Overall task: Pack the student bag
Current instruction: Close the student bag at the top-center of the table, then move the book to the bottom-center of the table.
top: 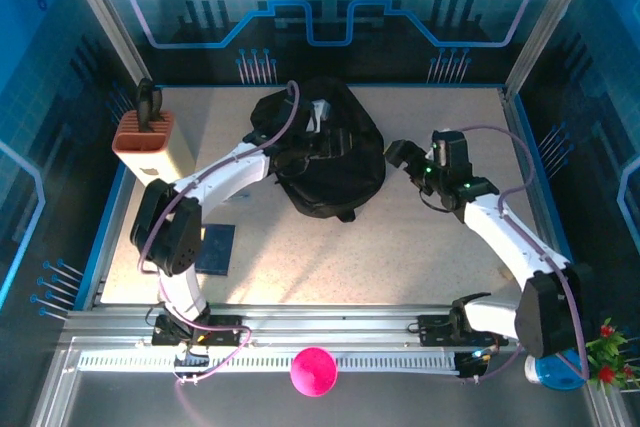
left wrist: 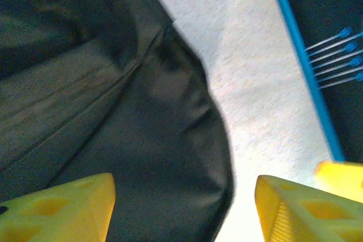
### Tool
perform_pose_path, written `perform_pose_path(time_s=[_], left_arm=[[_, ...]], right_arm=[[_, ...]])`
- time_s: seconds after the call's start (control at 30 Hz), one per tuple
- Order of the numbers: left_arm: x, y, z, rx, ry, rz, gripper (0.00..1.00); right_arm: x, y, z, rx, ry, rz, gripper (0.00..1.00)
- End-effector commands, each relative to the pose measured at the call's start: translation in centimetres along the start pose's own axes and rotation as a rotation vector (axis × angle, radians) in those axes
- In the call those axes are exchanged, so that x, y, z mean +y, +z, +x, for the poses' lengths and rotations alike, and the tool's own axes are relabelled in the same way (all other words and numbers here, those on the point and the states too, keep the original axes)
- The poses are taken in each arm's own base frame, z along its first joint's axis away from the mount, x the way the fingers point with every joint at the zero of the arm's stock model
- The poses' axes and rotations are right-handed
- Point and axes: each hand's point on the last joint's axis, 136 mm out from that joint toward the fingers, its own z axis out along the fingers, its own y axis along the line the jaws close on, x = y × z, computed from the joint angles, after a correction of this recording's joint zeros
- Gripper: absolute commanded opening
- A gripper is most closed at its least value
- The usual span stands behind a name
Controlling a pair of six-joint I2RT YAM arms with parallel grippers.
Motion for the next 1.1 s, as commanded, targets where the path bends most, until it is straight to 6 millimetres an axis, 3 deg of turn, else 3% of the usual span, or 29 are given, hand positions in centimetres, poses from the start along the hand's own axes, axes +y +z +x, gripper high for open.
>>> perform_pose_path(time_s=[0.0,0.17,0.27,0.33,0.4,0.57,0.77,1.07], left_arm=[[2.1,-3.4,0.4,-0.025,0.019,-0.115,0.77],[8.1,-6.6,3.7,-0.018,-0.046,-0.339,0.9],[13.2,-9.8,5.8,-0.051,-0.115,-0.557,0.99],[16.3,-11.9,7.6,-0.052,-0.17,-0.669,0.99],[19.0,-14.1,9.5,-0.05,-0.248,-0.749,0.99],[23.6,-17.4,13.3,-0.085,-0.473,-0.832,0.99],[25.9,-17.1,15.9,-0.096,-0.672,-0.761,0.99],[25.6,-14.7,18.2,0.019,-0.73,-0.708,0.95]], right_arm=[[-2.3,-1.1,-0.5,-0.028,-0.13,0.109,0.98],[-1.9,-0.7,-0.5,-0.012,-0.162,0.096,1.0],[-1.6,-0.1,-0.3,0.003,-0.156,0.089,1.0],[-1.8,0.4,0.2,0.027,-0.157,0.093,1.0],[-0.6,0.6,-0.2,0.025,-0.174,0.075,1.0],[-0.1,1.7,0.3,0.054,-0.162,0.06,1.0],[0.5,3.0,1.0,0.105,-0.139,0.03,1.0],[0.3,3.3,1.2,0.111,-0.136,0.038,1.0]])
